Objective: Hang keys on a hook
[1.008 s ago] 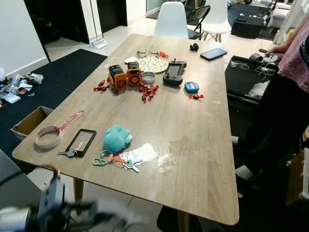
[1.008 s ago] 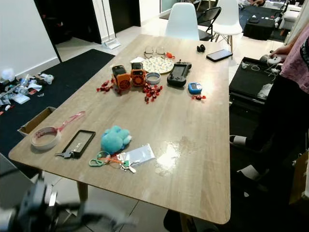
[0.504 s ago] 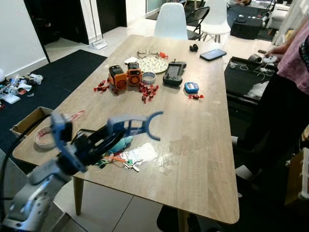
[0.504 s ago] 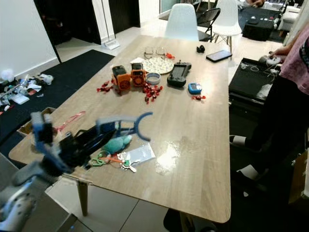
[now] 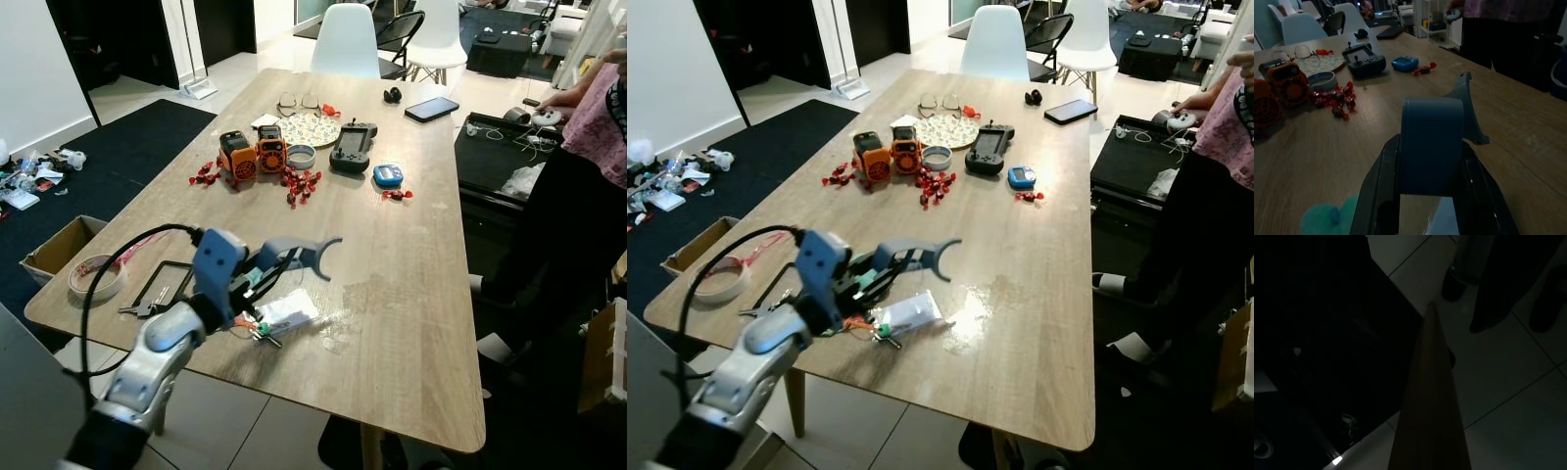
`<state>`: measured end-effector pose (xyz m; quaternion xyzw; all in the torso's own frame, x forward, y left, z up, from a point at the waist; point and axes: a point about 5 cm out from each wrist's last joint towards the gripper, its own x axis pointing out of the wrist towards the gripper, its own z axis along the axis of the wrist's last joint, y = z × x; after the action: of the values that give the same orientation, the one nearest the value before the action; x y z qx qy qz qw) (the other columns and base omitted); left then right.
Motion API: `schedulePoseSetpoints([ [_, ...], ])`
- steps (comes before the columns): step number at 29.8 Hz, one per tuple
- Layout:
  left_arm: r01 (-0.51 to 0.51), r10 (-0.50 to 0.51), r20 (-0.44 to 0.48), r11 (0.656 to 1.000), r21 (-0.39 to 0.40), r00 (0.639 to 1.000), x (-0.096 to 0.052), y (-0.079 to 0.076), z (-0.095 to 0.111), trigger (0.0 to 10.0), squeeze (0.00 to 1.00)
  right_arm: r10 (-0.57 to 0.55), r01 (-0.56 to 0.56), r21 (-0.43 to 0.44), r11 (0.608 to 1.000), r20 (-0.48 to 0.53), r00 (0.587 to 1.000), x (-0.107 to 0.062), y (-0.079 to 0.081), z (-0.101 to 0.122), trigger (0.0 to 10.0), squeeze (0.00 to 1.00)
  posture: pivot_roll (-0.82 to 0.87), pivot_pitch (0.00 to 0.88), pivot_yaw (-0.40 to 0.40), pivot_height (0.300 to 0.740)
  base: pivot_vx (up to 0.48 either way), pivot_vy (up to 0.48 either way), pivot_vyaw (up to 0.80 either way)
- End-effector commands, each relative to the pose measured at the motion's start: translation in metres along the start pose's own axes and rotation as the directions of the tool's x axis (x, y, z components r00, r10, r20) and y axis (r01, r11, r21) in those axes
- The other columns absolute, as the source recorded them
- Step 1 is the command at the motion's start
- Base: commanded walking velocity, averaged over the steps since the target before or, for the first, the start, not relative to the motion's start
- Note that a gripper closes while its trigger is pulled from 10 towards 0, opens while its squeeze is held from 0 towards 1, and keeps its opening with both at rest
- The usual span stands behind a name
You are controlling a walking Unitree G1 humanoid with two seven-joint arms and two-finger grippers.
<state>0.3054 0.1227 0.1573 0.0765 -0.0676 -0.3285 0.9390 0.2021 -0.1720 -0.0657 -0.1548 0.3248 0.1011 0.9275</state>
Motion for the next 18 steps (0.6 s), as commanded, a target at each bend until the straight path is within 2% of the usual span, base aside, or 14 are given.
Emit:
schedulePoseSetpoints([
  [1, 0.006, -0.006, -0.008, 1.000, 0.016, 1.000, 0.008, -0.008, -0.004, 10.0, 0.00, 0.000, 0.000, 0.008, 1.000, -0.017, 1.000, -0.002, 0.002, -0.005, 10.0, 0.00, 0.02, 0.067, 0.017, 0.740, 0.000, 0.000, 0.00],
  [3, 0.004, -0.004, -0.020, 0.999, 0.040, 1.000, 0.018, -0.017, -0.006, 10.0, 0.00, -0.001, 0.001, 0.010, 1.000, -0.017, 1.000, -0.002, 0.002, -0.005, 10.0, 0.00, 0.02, 0.067, 0.019, 0.740, 0.000, 0.000, 0.00],
  [8, -0.014, 0.016, -0.023, 0.998, 0.064, 1.000, 0.023, -0.021, -0.009, 10.0, 0.00, -0.002, 0.002, 0.011, 1.000, -0.017, 1.000, -0.002, 0.002, -0.004, 10.0, 0.00, 0.02, 0.066, 0.019, 0.740, 0.000, 0.000, 0.00],
  [12, -0.126, 0.132, -0.027, 0.980, 0.152, 0.991, 0.043, -0.033, -0.013, 10.0, 0.00, 0.003, -0.002, 0.009, 1.000, -0.014, 1.000, -0.001, 0.003, -0.004, 10.0, 0.00, 0.02, 0.070, 0.015, 0.740, 0.000, 0.000, 0.00],
  [14, -0.126, 0.132, -0.027, 0.980, 0.152, 0.991, 0.043, -0.033, -0.013, 10.0, 0.00, 0.003, -0.002, 0.009, 1.000, -0.014, 1.000, -0.001, 0.003, -0.004, 10.0, 0.00, 0.02, 0.070, 0.015, 0.740, 0.000, 0.000, 0.00],
  [18, -0.194, 0.192, 0.026, 0.973, 0.123, 0.981, 0.054, -0.035, -0.003, 10.0, 0.00, 0.000, 0.000, 0.012, 1.000, -0.013, 1.000, -0.001, 0.004, -0.003, 10.0, 0.00, 0.02, 0.070, 0.022, 0.740, 0.000, 0.000, 0.00],
])
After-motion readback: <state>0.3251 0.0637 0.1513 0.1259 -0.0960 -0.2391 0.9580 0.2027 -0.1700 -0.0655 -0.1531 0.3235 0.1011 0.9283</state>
